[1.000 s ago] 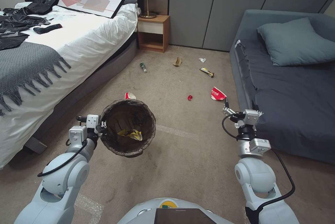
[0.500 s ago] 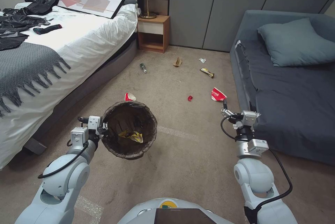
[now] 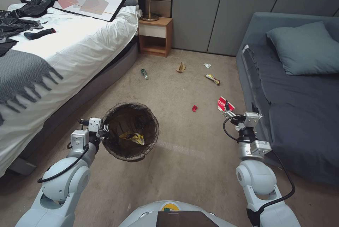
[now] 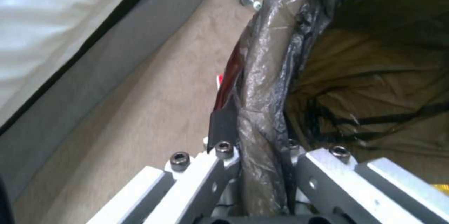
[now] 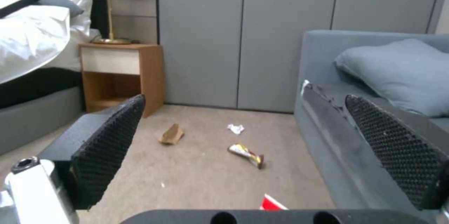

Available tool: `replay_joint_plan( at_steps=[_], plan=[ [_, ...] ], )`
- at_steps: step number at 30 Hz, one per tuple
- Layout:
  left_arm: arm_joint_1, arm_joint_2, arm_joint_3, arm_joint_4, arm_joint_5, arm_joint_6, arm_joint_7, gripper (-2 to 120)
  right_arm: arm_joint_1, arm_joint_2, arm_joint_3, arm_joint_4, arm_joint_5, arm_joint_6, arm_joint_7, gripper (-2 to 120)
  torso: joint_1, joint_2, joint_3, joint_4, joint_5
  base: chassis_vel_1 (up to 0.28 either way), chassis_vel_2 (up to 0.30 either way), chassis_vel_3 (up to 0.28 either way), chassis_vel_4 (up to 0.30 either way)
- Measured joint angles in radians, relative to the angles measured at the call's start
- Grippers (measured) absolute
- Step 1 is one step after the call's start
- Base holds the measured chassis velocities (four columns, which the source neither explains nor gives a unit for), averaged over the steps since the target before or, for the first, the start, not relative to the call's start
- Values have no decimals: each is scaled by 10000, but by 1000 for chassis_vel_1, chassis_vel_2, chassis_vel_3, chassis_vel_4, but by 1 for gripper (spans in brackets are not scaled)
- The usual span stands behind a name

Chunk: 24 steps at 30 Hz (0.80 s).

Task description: Pick up the trash bin, then pick up the garbage from the floor and place it into the trash bin.

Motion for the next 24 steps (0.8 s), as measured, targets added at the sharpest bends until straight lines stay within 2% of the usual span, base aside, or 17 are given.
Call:
replay_joint_plan(
  at_steps=[17,24],
  plan=[
    [4,-15,-68,117,78,-80,59,0,13,23,-52,-90,-24,25,51,100,1,0,0,-2,-3,-283,278,276,-283],
    [0,-15,-66,160,106,-104,74,0,9,25,-99,-122,-52,32,155,100,1,0,1,-1,-2,-234,229,235,-220]
  ],
)
